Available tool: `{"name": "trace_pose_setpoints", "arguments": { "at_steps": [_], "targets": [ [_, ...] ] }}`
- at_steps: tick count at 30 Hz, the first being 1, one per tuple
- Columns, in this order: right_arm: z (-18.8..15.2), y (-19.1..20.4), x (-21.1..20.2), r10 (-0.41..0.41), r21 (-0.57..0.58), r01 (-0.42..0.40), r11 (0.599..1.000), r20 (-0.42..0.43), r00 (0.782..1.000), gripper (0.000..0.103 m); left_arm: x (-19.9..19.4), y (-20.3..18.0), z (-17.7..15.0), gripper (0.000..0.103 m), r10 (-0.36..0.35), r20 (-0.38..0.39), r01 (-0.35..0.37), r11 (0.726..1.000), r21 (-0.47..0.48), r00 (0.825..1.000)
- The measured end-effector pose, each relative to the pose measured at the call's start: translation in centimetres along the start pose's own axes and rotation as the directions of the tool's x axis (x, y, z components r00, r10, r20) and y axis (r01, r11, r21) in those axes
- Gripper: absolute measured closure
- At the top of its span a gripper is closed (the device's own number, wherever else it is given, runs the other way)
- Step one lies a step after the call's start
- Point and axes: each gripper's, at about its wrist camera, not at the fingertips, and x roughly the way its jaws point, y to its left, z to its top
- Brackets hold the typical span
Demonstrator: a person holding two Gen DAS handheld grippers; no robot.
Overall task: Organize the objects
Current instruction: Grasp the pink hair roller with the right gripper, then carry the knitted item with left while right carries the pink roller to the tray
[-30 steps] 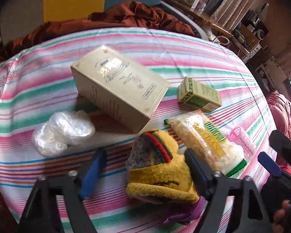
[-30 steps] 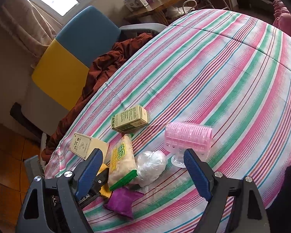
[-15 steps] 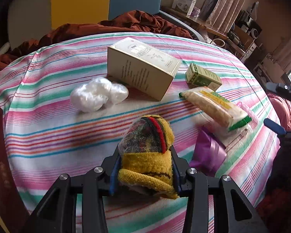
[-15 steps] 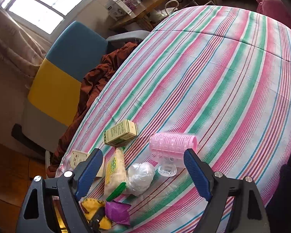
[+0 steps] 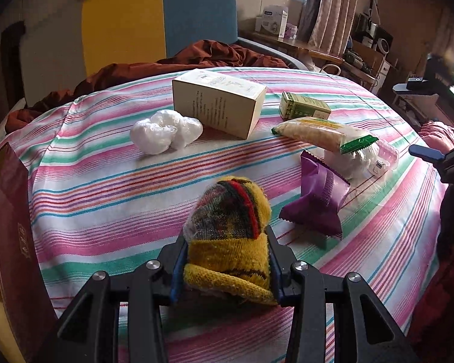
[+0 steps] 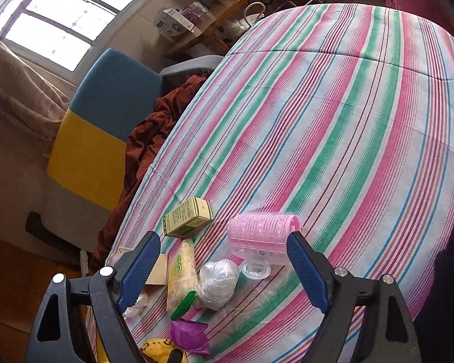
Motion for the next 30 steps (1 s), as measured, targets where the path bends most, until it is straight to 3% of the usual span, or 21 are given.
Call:
{"name": "trace_pose_setpoints", "arguments": {
  "at_steps": [9, 18, 20, 22, 26, 30],
  "targets": [
    [-0.2, -0.2, 1.4, -0.173, -0.038, 0.172, 0.984, -0.008, 0.985, 0.016, 0.1, 0.2, -0.3, 0.058, -0.002, 0.028, 0.002, 1.0, -0.001, 1.0],
    [-0.2, 2.4, 5.2, -0.377, -0.22, 0.367, 0.904, -0.001, 0.926, 0.016, 0.1, 0.1, -0.4, 0.057, -0.007, 0.043, 0.007, 1.0, -0.007, 0.999],
    [0.1, 2.1, 6.3, -0.426, -0.234, 0.411, 0.881, -0.015, 0.905, 0.017, 0.1, 0.0, -0.5, 0.057, -0.003, 0.047, 0.003, 1.0, -0.004, 0.999],
    [0.4, 1.2, 7.5, -0.444, -0.226, 0.42, 0.879, -0.07, 0.893, 0.029, 0.1, 0.0, -0.5, 0.057, 0.0, 0.05, 0.0, 1.0, -0.002, 0.999],
    [0.2, 1.4, 7.4, -0.444, -0.258, 0.415, 0.873, -0.067, 0.893, 0.03, 0.2, -0.1, -0.6, 0.057, 0.005, 0.055, -0.005, 1.0, -0.001, 0.998],
    [0.6, 1.2, 6.3, -0.39, -0.231, 0.369, 0.9, -0.051, 0.919, 0.03, 0.1, -0.2, -0.5, 0.057, 0.01, 0.054, -0.01, 1.0, 0.005, 0.999]
  ]
}}
